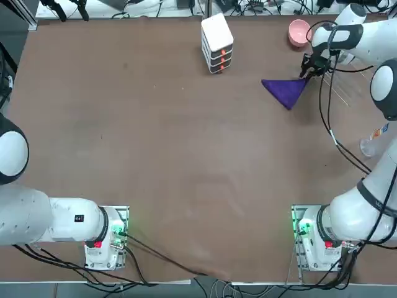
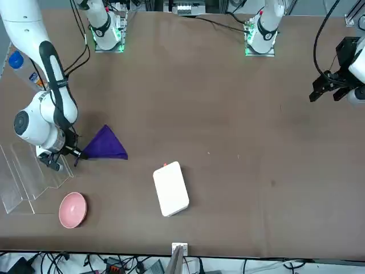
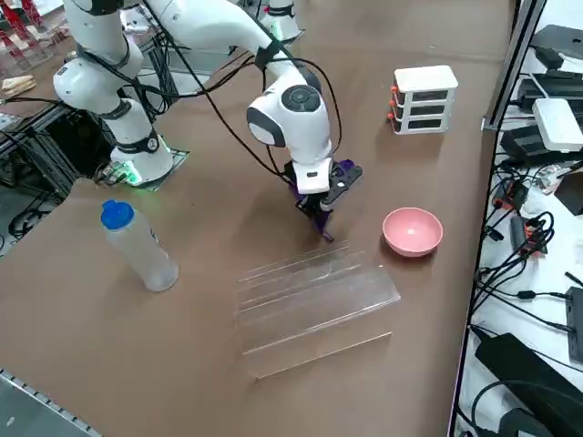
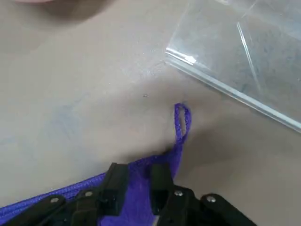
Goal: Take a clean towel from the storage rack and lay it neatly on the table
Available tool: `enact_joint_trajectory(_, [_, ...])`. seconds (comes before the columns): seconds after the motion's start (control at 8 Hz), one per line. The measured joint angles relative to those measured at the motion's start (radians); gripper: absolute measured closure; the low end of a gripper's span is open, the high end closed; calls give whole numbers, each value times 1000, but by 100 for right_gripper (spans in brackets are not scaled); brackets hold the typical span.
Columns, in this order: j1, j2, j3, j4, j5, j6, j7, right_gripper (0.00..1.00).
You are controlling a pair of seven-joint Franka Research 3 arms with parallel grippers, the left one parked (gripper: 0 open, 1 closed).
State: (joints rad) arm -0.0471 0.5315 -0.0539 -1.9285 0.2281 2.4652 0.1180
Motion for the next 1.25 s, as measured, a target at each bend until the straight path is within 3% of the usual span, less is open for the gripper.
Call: enact_joint_trajectory(1.25, [-2, 12, -7, -3, 0, 0, -27, 67])
